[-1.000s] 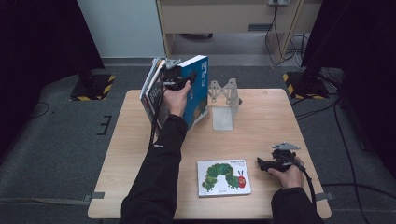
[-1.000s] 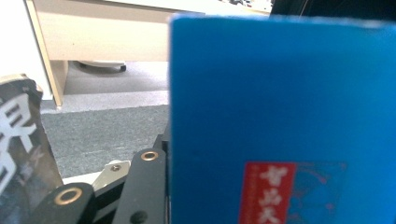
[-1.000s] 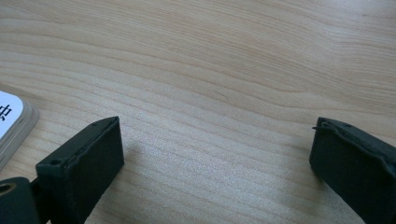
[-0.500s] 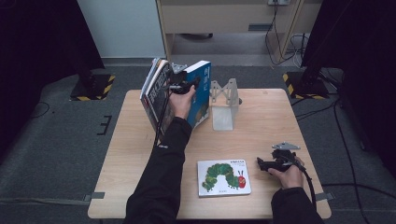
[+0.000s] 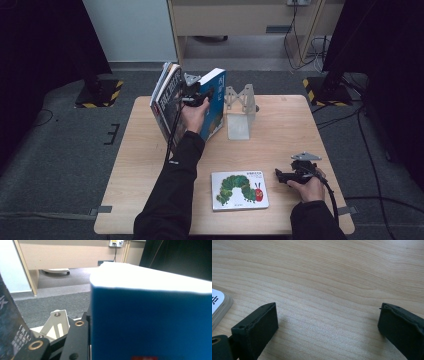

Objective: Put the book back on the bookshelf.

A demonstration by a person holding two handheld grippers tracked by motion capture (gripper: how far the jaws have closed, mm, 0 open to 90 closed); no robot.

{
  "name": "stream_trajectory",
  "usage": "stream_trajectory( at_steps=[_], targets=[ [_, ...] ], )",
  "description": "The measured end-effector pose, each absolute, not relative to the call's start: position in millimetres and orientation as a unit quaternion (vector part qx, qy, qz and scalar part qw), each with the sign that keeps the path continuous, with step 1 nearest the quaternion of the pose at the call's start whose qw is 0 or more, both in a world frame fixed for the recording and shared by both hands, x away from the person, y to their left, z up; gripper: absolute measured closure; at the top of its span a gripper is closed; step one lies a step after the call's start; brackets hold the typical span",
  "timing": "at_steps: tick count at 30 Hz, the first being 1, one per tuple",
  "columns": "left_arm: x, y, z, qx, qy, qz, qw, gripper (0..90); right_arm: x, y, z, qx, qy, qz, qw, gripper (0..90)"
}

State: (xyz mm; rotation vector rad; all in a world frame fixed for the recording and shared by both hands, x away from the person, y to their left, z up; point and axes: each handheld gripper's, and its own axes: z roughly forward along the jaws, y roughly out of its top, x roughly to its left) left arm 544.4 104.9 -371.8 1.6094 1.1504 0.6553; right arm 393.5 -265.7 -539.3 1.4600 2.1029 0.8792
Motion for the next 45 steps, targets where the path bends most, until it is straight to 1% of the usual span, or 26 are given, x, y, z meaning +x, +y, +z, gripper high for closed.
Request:
stream_trajectory(
  at_steps=[2, 16, 29, 38, 45],
  targets=[
    [539.7, 104.0, -370.8, 0.672, 0.477, 0.277, 0.493, 59.7, 393.4, -265.7, -539.2, 0.526, 0.759, 0.317, 0.215, 3.2],
    [512.6, 105.9, -375.3, 0.673, 0.484, 0.278, 0.485, 59.2, 393.3, -265.7, -539.2, 0.525, 0.760, 0.317, 0.216, 3.2],
    [487.8, 110.2, -386.3, 0.668, 0.482, 0.282, 0.491, 58.3, 393.4, -265.8, -539.2, 0.524, 0.760, 0.317, 0.215, 3.2],
    [479.0, 117.0, -394.8, 0.663, 0.472, 0.288, 0.505, 58.0, 393.4, -265.7, -539.2, 0.525, 0.760, 0.317, 0.216, 3.2],
    [478.2, 111.9, -395.4, 0.660, 0.469, 0.293, 0.508, 58.1, 393.2, -265.4, -539.2, 0.525, 0.760, 0.317, 0.216, 3.2]
  ],
)
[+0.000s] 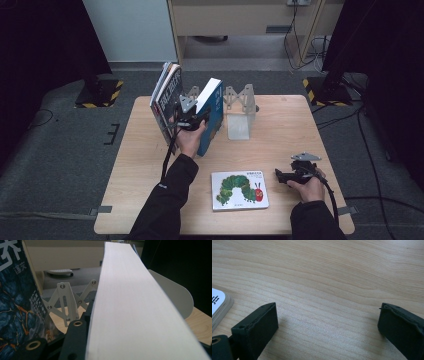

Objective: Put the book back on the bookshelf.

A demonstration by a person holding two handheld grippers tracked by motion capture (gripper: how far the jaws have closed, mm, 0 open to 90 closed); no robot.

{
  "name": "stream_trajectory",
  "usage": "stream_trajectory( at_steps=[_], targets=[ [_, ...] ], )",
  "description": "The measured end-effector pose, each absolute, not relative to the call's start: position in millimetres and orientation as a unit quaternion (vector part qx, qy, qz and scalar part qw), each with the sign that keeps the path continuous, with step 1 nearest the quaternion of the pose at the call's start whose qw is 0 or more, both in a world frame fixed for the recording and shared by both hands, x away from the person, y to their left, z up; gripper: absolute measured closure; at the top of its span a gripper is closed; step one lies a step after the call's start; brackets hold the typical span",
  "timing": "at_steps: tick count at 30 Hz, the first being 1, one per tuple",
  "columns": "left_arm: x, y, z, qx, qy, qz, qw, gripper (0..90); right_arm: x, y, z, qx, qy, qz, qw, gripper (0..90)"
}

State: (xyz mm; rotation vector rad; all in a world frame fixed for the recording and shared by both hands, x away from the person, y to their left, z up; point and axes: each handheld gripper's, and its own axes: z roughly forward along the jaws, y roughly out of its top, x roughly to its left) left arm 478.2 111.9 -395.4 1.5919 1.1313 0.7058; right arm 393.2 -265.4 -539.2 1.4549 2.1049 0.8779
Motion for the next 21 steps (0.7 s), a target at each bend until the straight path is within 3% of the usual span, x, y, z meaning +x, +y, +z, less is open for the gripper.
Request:
stream_trajectory(
  at_steps=[12, 21],
  targets=[
    [495.3, 89.5, -396.1, 0.648, 0.481, 0.300, 0.508, 57.8, 393.4, -265.4, -539.2, 0.525, 0.760, 0.317, 0.215, 3.2],
    [480.5, 99.1, -404.7, 0.649, 0.469, 0.292, 0.523, 54.7, 393.4, -265.1, -539.2, 0.525, 0.759, 0.317, 0.216, 3.2]
  ],
)
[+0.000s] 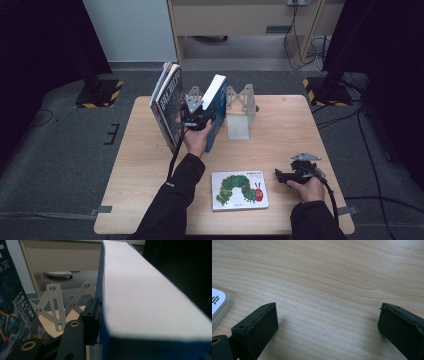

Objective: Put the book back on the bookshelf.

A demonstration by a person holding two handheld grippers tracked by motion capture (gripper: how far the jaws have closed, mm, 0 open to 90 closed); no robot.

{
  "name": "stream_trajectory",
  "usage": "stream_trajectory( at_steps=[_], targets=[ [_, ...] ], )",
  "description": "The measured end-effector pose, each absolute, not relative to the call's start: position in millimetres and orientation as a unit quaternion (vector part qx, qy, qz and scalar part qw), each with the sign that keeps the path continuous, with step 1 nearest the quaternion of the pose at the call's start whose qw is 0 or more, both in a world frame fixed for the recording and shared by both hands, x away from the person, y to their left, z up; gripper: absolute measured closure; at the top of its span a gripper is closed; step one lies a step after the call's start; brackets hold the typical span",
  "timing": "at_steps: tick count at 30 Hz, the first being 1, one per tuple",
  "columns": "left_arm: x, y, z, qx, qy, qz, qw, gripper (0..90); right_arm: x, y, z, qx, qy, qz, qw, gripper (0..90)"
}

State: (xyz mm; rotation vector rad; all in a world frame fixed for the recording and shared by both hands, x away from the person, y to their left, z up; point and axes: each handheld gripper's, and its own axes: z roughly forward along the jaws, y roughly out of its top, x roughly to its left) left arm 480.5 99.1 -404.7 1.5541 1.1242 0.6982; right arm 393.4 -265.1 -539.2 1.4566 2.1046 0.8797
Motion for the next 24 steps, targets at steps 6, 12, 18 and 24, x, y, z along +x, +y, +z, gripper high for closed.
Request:
stream_trajectory(
  at_steps=[6, 12, 18, 24],
  targets=[
    [472.2, 103.3, -407.8, 0.646, 0.472, 0.293, 0.523, 56.3, 393.3, -265.0, -539.2, 0.526, 0.759, 0.317, 0.216, 3.2],
    [475.1, 97.6, -406.0, 0.646, 0.477, 0.299, 0.516, 57.9, 393.5, -264.9, -539.2, 0.526, 0.759, 0.317, 0.217, 3.2],
    [483.1, 89.7, -404.3, 0.638, 0.491, 0.303, 0.510, 58.0, 393.7, -264.6, -539.2, 0.525, 0.759, 0.318, 0.216, 3.2],
    [490.7, 86.5, -404.4, 0.636, 0.492, 0.299, 0.514, 57.2, 394.0, -264.4, -539.3, 0.524, 0.760, 0.318, 0.216, 3.2]
  ],
)
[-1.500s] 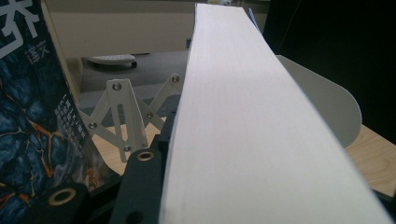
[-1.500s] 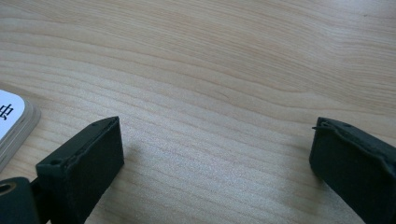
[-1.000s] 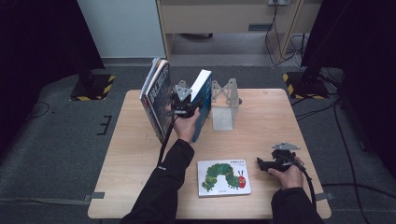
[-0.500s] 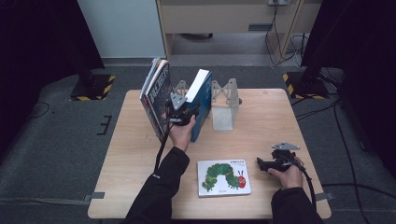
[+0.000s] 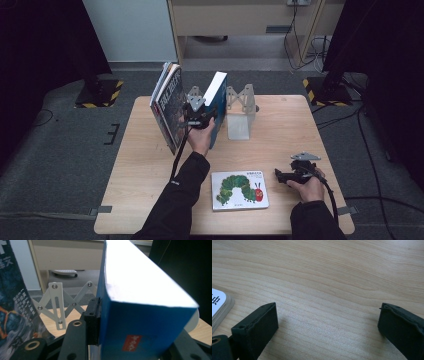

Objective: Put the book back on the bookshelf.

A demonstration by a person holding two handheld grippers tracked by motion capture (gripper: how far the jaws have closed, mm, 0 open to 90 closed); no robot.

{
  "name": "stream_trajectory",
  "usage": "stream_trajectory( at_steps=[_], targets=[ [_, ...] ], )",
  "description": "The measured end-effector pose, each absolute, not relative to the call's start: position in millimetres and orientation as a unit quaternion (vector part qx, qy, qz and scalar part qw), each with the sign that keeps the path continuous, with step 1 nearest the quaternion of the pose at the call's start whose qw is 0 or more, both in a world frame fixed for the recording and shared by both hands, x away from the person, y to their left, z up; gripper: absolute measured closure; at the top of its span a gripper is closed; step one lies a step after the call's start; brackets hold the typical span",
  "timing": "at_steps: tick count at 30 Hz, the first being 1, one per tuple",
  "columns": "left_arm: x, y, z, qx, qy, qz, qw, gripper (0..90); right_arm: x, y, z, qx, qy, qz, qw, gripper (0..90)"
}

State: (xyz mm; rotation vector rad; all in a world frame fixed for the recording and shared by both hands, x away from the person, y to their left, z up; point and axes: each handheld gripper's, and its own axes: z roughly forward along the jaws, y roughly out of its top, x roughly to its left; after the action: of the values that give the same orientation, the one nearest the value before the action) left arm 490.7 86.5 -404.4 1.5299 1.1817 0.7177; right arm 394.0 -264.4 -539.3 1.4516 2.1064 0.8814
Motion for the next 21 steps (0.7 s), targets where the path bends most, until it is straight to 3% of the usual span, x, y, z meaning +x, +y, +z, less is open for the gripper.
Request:
stream_trajectory(
  at_steps=[11, 21],
  targets=[
    [473.2, 100.4, -412.5, 0.649, 0.465, 0.285, 0.530, 53.8, 393.8, -264.0, -539.3, 0.524, 0.760, 0.318, 0.216, 3.2],
    [478.0, 89.3, -407.7, 0.640, 0.481, 0.290, 0.524, 56.9, 393.8, -263.7, -539.2, 0.525, 0.760, 0.318, 0.216, 3.3]
  ],
)
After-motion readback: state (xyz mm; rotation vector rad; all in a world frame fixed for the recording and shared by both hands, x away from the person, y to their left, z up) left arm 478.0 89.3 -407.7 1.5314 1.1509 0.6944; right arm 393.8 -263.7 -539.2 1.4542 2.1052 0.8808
